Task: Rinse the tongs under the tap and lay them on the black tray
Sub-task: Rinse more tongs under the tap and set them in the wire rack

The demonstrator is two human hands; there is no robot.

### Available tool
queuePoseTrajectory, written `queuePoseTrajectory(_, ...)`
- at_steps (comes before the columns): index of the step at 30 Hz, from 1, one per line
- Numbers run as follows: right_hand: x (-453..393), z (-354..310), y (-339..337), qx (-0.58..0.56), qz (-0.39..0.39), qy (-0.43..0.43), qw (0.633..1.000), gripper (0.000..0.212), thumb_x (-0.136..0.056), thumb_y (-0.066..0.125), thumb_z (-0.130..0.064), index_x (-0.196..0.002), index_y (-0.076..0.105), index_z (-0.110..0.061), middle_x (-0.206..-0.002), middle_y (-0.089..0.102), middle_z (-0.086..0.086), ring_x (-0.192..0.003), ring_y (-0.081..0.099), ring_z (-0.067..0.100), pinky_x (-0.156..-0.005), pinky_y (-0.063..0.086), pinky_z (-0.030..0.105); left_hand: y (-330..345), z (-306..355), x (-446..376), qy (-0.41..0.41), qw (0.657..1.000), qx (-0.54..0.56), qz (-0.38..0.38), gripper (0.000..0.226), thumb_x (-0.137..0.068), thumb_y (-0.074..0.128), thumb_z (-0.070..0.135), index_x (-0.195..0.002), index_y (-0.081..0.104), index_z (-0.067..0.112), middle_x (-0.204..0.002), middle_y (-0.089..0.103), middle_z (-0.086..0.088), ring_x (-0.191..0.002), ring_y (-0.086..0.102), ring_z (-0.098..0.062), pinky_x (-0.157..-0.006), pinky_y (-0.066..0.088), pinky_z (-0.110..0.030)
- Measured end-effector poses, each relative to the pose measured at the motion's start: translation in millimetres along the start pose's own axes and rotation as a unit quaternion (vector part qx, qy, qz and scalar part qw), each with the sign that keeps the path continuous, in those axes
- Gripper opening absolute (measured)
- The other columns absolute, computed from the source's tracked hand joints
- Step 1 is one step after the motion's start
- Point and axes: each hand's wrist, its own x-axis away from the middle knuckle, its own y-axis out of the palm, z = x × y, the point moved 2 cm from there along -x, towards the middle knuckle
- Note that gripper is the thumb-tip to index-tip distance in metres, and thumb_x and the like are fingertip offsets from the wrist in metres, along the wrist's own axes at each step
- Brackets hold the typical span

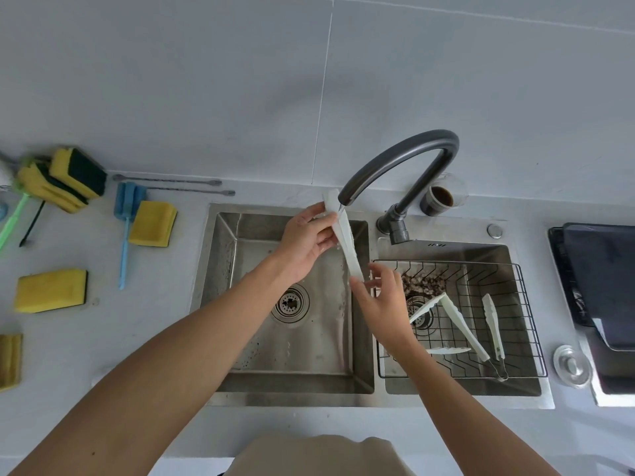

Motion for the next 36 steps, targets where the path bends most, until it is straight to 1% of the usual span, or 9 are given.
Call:
queuePoseTrajectory(4, 0, 2, -5, -0.207, -0.108, 0.124, 0.965, 0.042, -0.100, 0.067, -0.040, -0.123, 0.059, -0.006, -0.102, 0.067, 0.005, -0.079, 0.067, 0.017, -0.069, 0.061, 0.035, 2, -4, 5, -0.014, 0.999, 0.020, -0.023, 0.035, -0.101, 0.064, 0.009, -0.136, 0.066, 0.007, -0.114, 0.075, -0.012, -0.110, 0.071, -0.028, -0.098, 0.060, -0.043)
queuePoseTrajectory(8, 7, 15, -10, -0.248, -0.103, 0.149, 0.952, 0.036, -0.099, 0.071, -0.035, -0.104, 0.069, 0.000, -0.084, 0.065, 0.009, -0.069, 0.062, 0.020, -0.063, 0.059, 0.035, 1, -20, 7, -0.035, 0.999, -0.002, -0.031, 0.031, -0.102, 0.062, 0.011, -0.133, 0.067, 0.011, -0.106, 0.078, -0.008, -0.104, 0.074, -0.025, -0.095, 0.060, -0.041)
queuePoseTrajectory(12, 19, 37, -19, -0.157, -0.024, 0.138, 0.978, 0.029, -0.094, 0.076, -0.036, -0.102, 0.070, -0.010, -0.086, 0.067, 0.020, -0.070, 0.064, 0.020, -0.065, 0.062, 0.044, 1, -51, 10, -0.084, 0.988, -0.124, 0.026, 0.033, -0.102, 0.065, 0.021, -0.131, 0.068, 0.007, -0.104, 0.074, -0.010, -0.101, 0.073, -0.030, -0.084, 0.060, -0.037)
queuePoseTrajectory(15, 28, 51, -30, -0.045, 0.040, 0.122, 0.991, 0.025, -0.087, 0.074, -0.049, -0.094, 0.066, -0.026, -0.087, 0.070, 0.010, -0.069, 0.064, 0.023, -0.065, 0.062, 0.049, 11, -77, 15, -0.122, 0.978, -0.162, 0.055, 0.022, -0.103, 0.061, 0.021, -0.115, 0.071, 0.006, -0.096, 0.070, -0.011, -0.087, 0.073, -0.027, -0.081, 0.062, -0.038)
queuePoseTrajectory(21, 48, 73, -47, 0.139, 0.105, 0.109, 0.979, 0.040, -0.087, 0.071, -0.054, -0.092, 0.056, -0.017, -0.086, 0.058, -0.004, -0.071, 0.056, 0.019, -0.060, 0.048, 0.037, 36, -122, 24, -0.179, 0.963, -0.196, 0.036, 0.019, -0.104, 0.058, 0.019, -0.106, 0.069, 0.003, -0.087, 0.073, -0.013, -0.076, 0.076, -0.025, -0.070, 0.064, -0.033)
queuePoseTrajectory(25, 54, 84, -51, 0.156, 0.118, 0.121, 0.973, 0.036, -0.090, 0.069, -0.049, -0.086, 0.055, -0.016, -0.075, 0.057, -0.005, -0.065, 0.054, 0.019, -0.056, 0.041, 0.034, 50, -144, 27, -0.193, 0.953, -0.234, -0.014, 0.013, -0.101, 0.065, 0.012, -0.099, 0.072, 0.002, -0.086, 0.075, -0.012, -0.080, 0.074, -0.026, -0.085, 0.065, -0.039)
queuePoseTrajectory(30, 50, 92, -52, 0.135, 0.123, 0.138, 0.973, 0.037, -0.093, 0.067, -0.045, -0.085, 0.052, -0.012, -0.075, 0.054, -0.002, -0.064, 0.047, 0.020, -0.056, 0.037, 0.035, 68, -168, 26, -0.198, 0.937, -0.287, -0.035, 0.026, -0.098, 0.071, 0.023, -0.108, 0.072, 0.000, -0.088, 0.076, -0.013, -0.071, 0.075, -0.020, -0.066, 0.062, -0.029)
queuePoseTrajectory(33, 45, 97, -54, 0.129, 0.116, 0.139, 0.975, 0.043, -0.093, 0.069, -0.048, -0.092, 0.051, -0.009, -0.081, 0.053, -0.003, -0.063, 0.043, 0.013, -0.057, 0.035, 0.033, 77, -181, 21, -0.197, 0.934, -0.297, -0.022, 0.035, -0.098, 0.071, 0.032, -0.117, 0.063, 0.003, -0.105, 0.077, -0.023, -0.087, 0.080, -0.031, -0.070, 0.065, -0.036)
queuePoseTrajectory(36, 38, 107, -63, 0.121, 0.093, 0.152, 0.977, 0.045, -0.093, 0.070, -0.049, -0.103, 0.052, -0.010, -0.095, 0.057, 0.001, -0.073, 0.051, 0.017, -0.066, 0.045, 0.038, 85, -193, 15, -0.189, 0.929, -0.319, 0.011, 0.026, -0.101, 0.066, 0.021, -0.119, 0.057, 0.005, -0.099, 0.073, -0.015, -0.082, 0.075, -0.028, -0.071, 0.067, -0.040)
